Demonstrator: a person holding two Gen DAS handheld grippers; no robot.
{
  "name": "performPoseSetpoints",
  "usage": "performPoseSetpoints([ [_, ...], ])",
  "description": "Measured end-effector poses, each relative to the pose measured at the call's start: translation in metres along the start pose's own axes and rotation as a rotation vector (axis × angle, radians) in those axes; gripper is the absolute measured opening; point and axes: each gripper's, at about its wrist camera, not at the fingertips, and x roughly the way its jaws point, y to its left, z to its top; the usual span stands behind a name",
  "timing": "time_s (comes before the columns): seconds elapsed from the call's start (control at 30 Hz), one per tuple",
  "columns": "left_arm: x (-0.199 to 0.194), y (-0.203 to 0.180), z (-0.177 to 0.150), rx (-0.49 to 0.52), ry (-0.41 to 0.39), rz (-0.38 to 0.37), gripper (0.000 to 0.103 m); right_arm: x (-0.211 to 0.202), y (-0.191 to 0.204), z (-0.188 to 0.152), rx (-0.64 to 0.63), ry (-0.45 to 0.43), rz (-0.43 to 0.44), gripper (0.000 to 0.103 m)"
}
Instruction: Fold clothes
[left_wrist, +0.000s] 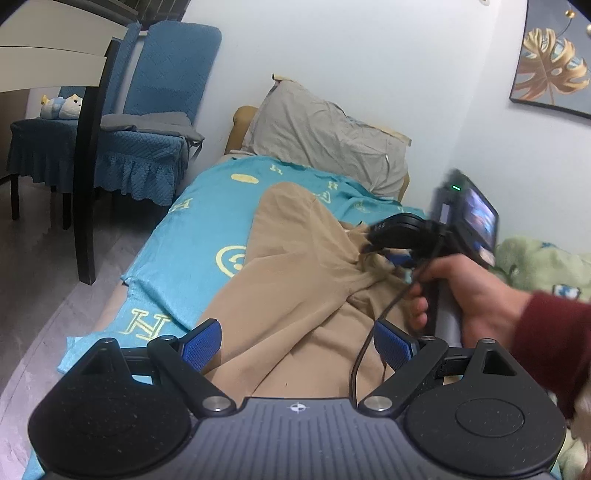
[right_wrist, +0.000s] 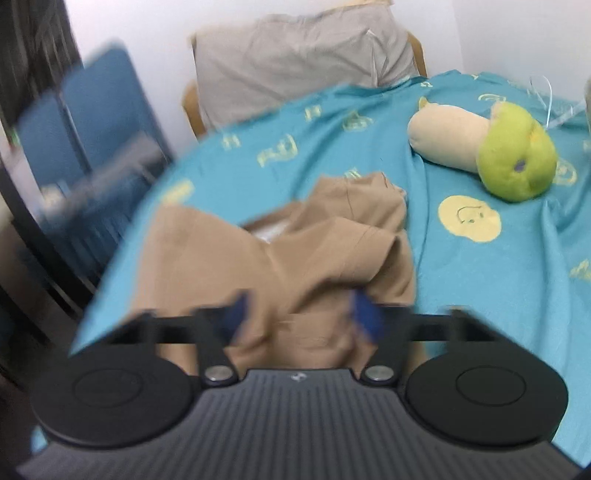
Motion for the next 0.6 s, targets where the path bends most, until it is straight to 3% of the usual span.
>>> performPoseSetpoints([
  [0.17,0.004,-0.004,-0.004,0.044,0.003,0.001,0.091,0.011,0.000,0.009,-0.034,-0.022,-0.046,0.006],
  [0.33,0.012,-0.009,-0.009,0.105,0.016,0.007,0.091,0.018,-0.007,0.013,-0.008,0.020,-0.042,0.011],
  [0.37,0.012,-0.011,-0.009,0.119,0.015,0.010,0.091,0.015,-0.008,0.014,-0.011,0.042,-0.035,0.019],
  [0.4,0.012,-0.011,-0.009,0.129,0.013,0.008,0.091,0.011,-0.008,0.014,-0.017,0.065,-0.029,0.047],
  [0.43,0.011,-0.012,-0.008,0.135,0.008,0.004,0.091,0.004,-0.007,0.014,-0.025,0.082,-0.014,0.063],
  [0.47,0.010,-0.012,-0.008,0.140,0.003,0.002,0.091,-0.009,-0.007,0.012,-0.020,0.087,0.012,0.086],
  [0.6,0.003,-0.016,-0.008,0.200,-0.034,0.027,0.091,-0.077,-0.003,0.008,-0.011,0.111,0.105,0.090],
])
